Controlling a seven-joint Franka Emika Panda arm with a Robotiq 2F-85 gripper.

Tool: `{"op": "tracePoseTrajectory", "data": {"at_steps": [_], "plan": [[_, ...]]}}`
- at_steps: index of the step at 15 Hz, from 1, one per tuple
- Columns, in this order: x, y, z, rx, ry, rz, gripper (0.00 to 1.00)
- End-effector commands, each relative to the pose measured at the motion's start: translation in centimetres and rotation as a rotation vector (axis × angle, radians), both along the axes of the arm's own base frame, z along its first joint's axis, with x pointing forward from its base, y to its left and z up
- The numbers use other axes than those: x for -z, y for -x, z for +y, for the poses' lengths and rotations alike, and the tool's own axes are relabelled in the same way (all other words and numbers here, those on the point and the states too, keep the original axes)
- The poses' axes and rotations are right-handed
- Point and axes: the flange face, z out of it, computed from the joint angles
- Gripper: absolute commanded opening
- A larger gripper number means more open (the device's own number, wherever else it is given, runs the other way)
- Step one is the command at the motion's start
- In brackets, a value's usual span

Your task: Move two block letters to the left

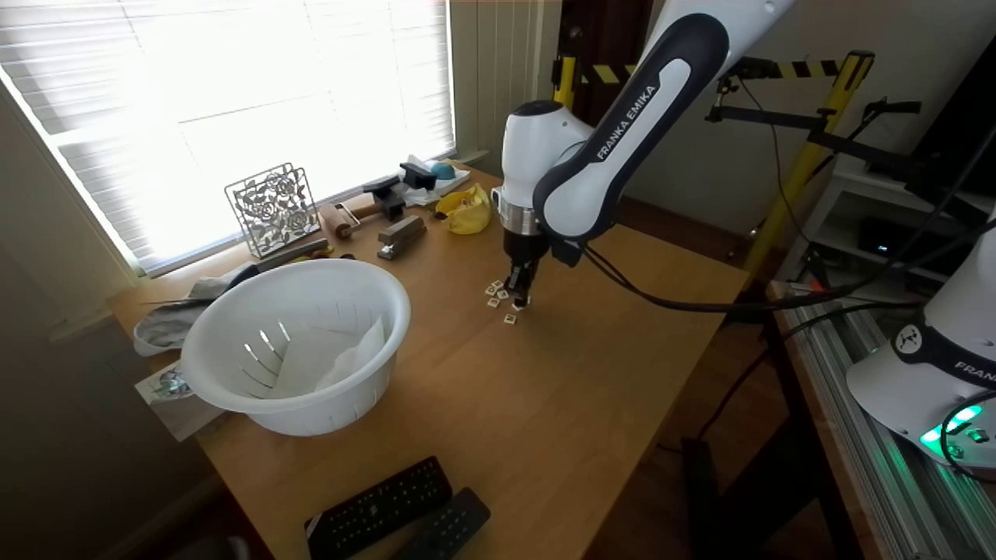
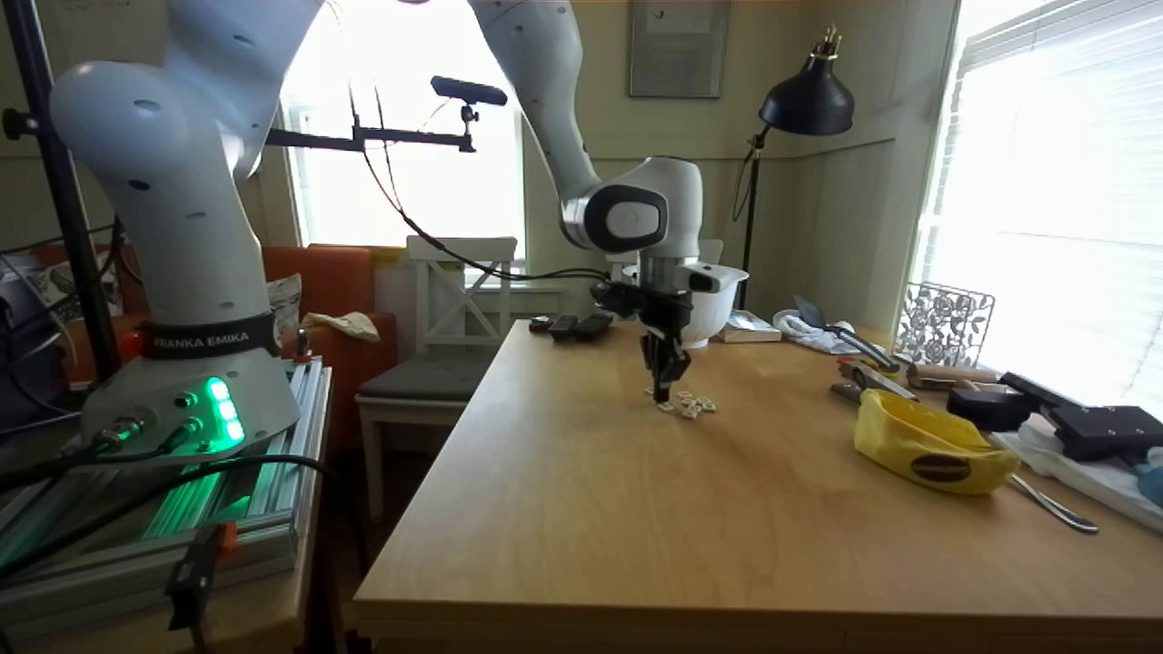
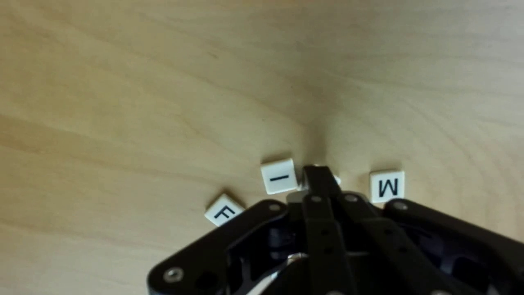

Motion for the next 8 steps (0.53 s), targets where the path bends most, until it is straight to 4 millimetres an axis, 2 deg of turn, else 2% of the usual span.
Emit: {"op": "tracePoseTrajectory", "data": {"at_steps": [1, 8], "plan": [[2.66, 0.21, 0.27, 0.128, -0.039, 0.05, 0.0], [2.86, -0.32, 0.16, 0.289, -0.072, 0.058, 0.0]]}}
